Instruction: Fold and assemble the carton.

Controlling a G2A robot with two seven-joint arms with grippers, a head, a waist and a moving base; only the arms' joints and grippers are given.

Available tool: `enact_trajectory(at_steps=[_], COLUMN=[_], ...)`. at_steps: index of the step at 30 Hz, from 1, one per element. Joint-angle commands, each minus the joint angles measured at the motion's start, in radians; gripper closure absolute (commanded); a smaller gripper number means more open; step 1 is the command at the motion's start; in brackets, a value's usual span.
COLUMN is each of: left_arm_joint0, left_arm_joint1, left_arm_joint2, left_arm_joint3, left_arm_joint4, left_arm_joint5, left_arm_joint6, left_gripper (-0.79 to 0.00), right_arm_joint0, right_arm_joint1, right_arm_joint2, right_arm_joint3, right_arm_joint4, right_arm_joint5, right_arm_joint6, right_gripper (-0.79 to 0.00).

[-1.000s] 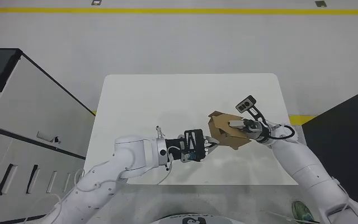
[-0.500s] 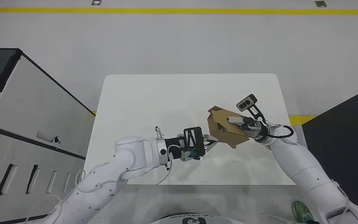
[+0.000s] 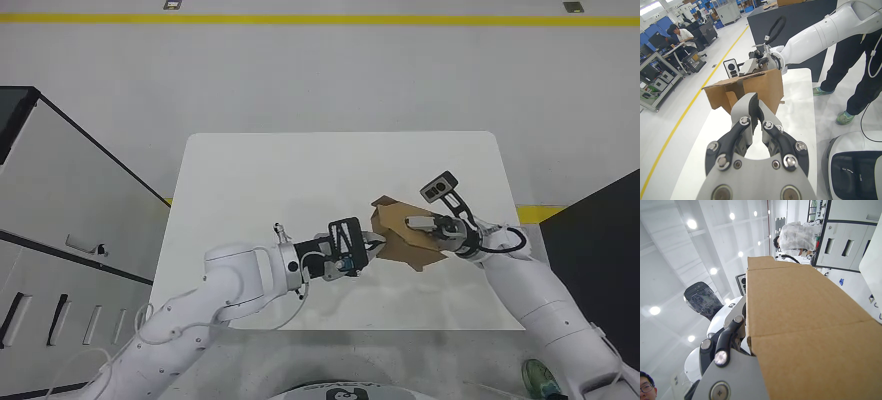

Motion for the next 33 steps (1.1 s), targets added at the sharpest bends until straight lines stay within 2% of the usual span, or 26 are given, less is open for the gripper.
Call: enact_trajectory(at_steps=[1,12,26,33], left_arm_joint0=[-0.006,-0.045,-0.04,-0.048], left_arm_joint1=[-0.002,-0.018,-0.016,-0.023], left_arm_joint2=[0.008,0.063,0.027,0.053], left_arm_joint3=[0.003,0.029,0.033,0.045], left_arm_joint4=[-0.003,-0.013,-0.015,-0.027], left_arm_joint5=[-0.006,-0.019,-0.012,-0.027], left_arm_joint6=[0.0,-0.002,0.002,0.01], left_gripper=[0.0,0.0,0.0,0.0], right_arm_joint0=[0.0,0.008,0.011,0.013], right_arm_joint1=[-0.003,-0.022,-0.038,-0.045], right_arm_joint2=[0.001,0.001,0.014,0.019], right_arm_joint3=[0.001,0.009,0.024,0.026], right_arm_joint4=[-0.002,-0.014,-0.033,-0.035], right_arm_joint5=[0.002,0.02,0.029,0.032], right_arm_joint6=[0.007,0.019,0.021,0.021], right_gripper=[0.0,0.0,0.0,0.0])
